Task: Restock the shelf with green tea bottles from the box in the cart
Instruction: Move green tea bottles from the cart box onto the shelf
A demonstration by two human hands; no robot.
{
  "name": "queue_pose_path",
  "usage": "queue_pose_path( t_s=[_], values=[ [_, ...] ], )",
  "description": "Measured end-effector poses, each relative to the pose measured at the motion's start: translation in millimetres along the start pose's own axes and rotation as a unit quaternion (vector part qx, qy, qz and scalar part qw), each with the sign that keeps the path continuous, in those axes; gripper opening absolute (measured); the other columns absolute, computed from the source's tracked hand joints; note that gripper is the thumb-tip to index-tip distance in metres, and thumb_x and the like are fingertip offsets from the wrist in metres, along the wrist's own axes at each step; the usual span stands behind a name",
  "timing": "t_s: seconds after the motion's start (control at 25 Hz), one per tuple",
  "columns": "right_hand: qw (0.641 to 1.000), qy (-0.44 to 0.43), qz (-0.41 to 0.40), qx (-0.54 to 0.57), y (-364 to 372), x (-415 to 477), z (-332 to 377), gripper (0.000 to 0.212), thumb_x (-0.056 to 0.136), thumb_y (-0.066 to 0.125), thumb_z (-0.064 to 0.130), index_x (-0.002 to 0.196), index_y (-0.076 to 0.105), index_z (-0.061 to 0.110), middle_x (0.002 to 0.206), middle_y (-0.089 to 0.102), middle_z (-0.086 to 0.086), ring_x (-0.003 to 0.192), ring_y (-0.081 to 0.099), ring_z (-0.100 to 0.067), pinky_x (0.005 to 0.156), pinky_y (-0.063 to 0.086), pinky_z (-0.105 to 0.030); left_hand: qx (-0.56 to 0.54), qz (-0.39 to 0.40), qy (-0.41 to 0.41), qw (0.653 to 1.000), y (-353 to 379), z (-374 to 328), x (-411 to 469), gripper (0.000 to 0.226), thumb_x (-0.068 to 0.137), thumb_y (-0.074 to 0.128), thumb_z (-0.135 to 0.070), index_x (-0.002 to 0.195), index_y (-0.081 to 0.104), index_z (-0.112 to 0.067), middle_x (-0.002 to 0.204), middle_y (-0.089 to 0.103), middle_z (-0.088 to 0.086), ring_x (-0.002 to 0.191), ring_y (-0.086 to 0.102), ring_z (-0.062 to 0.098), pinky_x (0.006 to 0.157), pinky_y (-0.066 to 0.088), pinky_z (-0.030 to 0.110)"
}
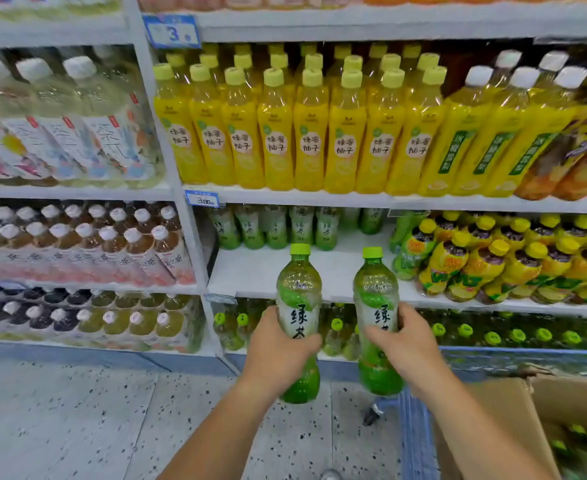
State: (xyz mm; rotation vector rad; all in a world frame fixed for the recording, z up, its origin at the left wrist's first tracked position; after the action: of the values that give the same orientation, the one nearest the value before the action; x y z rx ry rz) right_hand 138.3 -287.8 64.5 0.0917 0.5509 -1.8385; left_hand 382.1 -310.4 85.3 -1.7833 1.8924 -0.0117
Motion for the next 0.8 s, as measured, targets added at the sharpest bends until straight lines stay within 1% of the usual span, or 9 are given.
queue_pose_path(
  t_s=[0.08, 0.2, 0.4, 0.48, 0.56, 0.6, 0.68, 0.72, 0.8],
  values=[
    [1.000, 0.004, -0.015, 0.003, 0, 29, -15, 0.028, 0.075, 0.081, 0.020, 0.094, 0.064, 0.032, 0.086, 0.073, 0.010, 0.077, 0.070, -0.007, 0.062, 0.055, -0.028, 0.013, 0.017, 0.015, 1.000, 20, -3, 34, 0.045, 0.061, 0.083, -0.030, 0.099, 0.059, -0.031, 0.088, 0.070, -0.009, 0.070, 0.066, 0.000, 0.057, 0.049, 0.021],
    [0.999, 0.020, -0.039, 0.009, 1, 67, -42, 0.028, 0.073, 0.080, 0.022, 0.093, 0.064, 0.032, 0.080, 0.072, 0.011, 0.069, 0.068, -0.003, 0.060, 0.057, -0.029, 0.028, 0.041, 0.034, 0.998, 52, 6, 81, 0.044, 0.063, 0.083, -0.029, 0.099, 0.057, -0.033, 0.088, 0.070, -0.009, 0.073, 0.067, 0.002, 0.058, 0.052, 0.024],
    [0.997, 0.015, -0.078, 0.000, 6, 124, -62, 0.028, 0.071, 0.080, 0.025, 0.091, 0.062, 0.031, 0.076, 0.071, 0.013, 0.065, 0.067, -0.005, 0.056, 0.057, -0.029, 0.044, 0.070, 0.066, 0.994, 94, 23, 157, 0.042, 0.063, 0.084, -0.024, 0.096, 0.058, -0.032, 0.083, 0.070, -0.011, 0.069, 0.065, -0.005, 0.049, 0.049, 0.012],
    [0.995, -0.004, -0.100, -0.001, 6, 147, -62, 0.028, 0.069, 0.081, 0.025, 0.090, 0.063, 0.028, 0.074, 0.070, 0.018, 0.064, 0.066, -0.002, 0.052, 0.056, -0.026, 0.046, 0.074, 0.092, 0.992, 108, 24, 187, 0.043, 0.061, 0.083, -0.025, 0.095, 0.058, -0.033, 0.079, 0.069, -0.014, 0.068, 0.065, -0.006, 0.049, 0.049, 0.013],
    [0.991, -0.032, -0.133, -0.016, 3, 166, -56, 0.027, 0.068, 0.081, 0.029, 0.085, 0.061, 0.028, 0.071, 0.066, 0.028, 0.060, 0.062, 0.007, 0.043, 0.046, -0.017, 0.039, 0.062, 0.127, 0.989, 116, 18, 212, 0.045, 0.060, 0.084, -0.027, 0.095, 0.057, -0.033, 0.081, 0.068, -0.025, 0.069, 0.064, -0.008, 0.048, 0.047, 0.011],
    [0.987, -0.047, -0.150, -0.027, 0, 176, -52, 0.028, 0.066, 0.082, 0.033, 0.083, 0.060, 0.030, 0.071, 0.064, 0.032, 0.061, 0.060, 0.011, 0.043, 0.044, -0.017, 0.034, 0.052, 0.145, 0.987, 119, 15, 224, 0.046, 0.060, 0.085, -0.028, 0.096, 0.057, -0.033, 0.081, 0.068, -0.025, 0.070, 0.065, -0.008, 0.049, 0.047, 0.010],
    [0.981, -0.066, -0.178, -0.029, -3, 192, -49, 0.033, 0.062, 0.081, 0.038, 0.088, 0.062, 0.031, 0.076, 0.067, 0.029, 0.066, 0.063, 0.008, 0.054, 0.052, -0.026, 0.033, 0.027, 0.172, 0.984, 124, 9, 242, 0.050, 0.059, 0.087, -0.031, 0.098, 0.056, -0.035, 0.081, 0.069, -0.018, 0.072, 0.065, -0.007, 0.056, 0.050, 0.012],
    [0.980, -0.072, -0.185, -0.018, -2, 198, -51, 0.036, 0.062, 0.082, 0.038, 0.093, 0.064, 0.031, 0.080, 0.070, 0.024, 0.070, 0.065, 0.005, 0.063, 0.057, -0.031, 0.028, 0.017, 0.181, 0.983, 127, 7, 249, 0.053, 0.059, 0.088, -0.032, 0.100, 0.055, -0.037, 0.085, 0.069, -0.018, 0.075, 0.064, -0.007, 0.060, 0.051, 0.013],
    [0.978, -0.096, -0.187, 0.002, 3, 205, -56, 0.040, 0.067, 0.084, 0.032, 0.103, 0.066, 0.032, 0.090, 0.073, 0.019, 0.083, 0.069, 0.001, 0.078, 0.060, -0.038, 0.006, 0.015, 0.198, 0.980, 136, 8, 258, 0.059, 0.060, 0.090, -0.032, 0.108, 0.056, -0.037, 0.091, 0.069, -0.020, 0.081, 0.065, -0.007, 0.066, 0.051, 0.012]
  ],
)
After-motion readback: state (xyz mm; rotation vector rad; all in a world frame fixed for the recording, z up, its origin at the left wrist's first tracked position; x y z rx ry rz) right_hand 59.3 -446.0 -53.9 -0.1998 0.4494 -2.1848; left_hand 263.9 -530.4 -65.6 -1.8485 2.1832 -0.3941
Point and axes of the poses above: each hand's wrist, its own x-axis towards the middle knuckle, its own y-axis out of the palm, z = x × y, the point moved 9 cm from there along x, towards the middle knuckle
